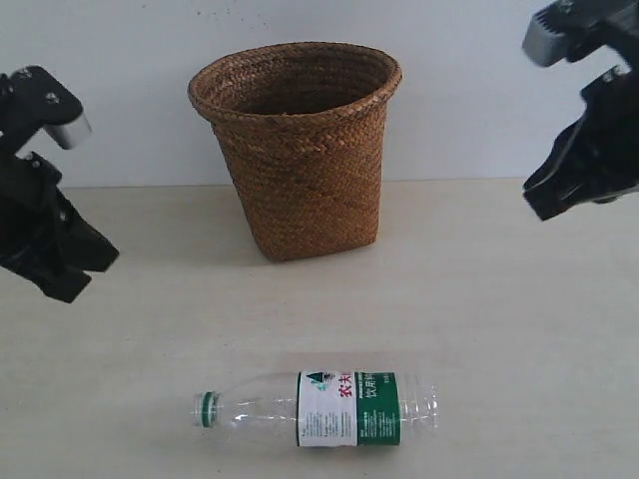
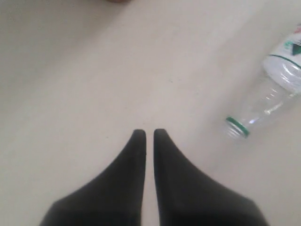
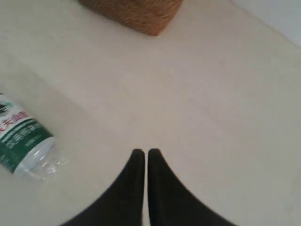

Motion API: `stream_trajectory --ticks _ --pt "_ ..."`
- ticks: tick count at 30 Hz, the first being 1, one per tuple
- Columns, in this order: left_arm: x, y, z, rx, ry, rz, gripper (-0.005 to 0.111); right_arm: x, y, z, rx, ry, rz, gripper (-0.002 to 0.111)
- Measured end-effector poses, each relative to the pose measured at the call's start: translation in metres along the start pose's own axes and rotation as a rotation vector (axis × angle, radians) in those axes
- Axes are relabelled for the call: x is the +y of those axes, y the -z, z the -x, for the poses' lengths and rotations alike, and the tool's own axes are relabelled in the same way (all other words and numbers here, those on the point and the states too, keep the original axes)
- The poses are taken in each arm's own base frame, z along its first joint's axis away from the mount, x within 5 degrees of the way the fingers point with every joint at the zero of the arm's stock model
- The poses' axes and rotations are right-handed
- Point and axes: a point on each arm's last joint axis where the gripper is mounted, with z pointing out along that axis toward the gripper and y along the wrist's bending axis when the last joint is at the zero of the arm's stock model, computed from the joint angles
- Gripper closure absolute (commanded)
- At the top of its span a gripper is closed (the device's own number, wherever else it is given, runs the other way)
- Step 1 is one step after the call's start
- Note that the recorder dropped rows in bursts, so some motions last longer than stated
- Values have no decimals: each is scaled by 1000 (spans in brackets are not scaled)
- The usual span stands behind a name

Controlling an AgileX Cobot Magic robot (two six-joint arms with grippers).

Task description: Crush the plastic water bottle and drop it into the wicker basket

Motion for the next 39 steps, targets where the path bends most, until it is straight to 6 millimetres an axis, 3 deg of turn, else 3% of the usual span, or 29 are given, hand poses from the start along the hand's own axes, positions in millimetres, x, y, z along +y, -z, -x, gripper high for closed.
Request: stream_trajectory --ticks 6,13,14,18,21,30,39 --pt "-8 -28 -2 21 -139 -188 99 21 -32 7 88 64 203 108" --pt "-16 -48 -6 2 -314 -357 50 34 -55 8 130 91 290 108" --pt "-17 -53 -8 3 -353 -379 47 36 -59 8 135 83 303 108" --pt "-23 -73 -24 -6 -526 -463 48 36 -67 7 150 77 322 108" --pt "-27 -81 -26 -69 -564 -481 48 36 -73 5 163 72 333 108" --pt "-39 -119 -25 -25 -617 -426 48 39 -95 1 197 29 387 108" --pt "-39 -140 -36 38 -609 -437 48 39 -108 -3 227 19 402 108"
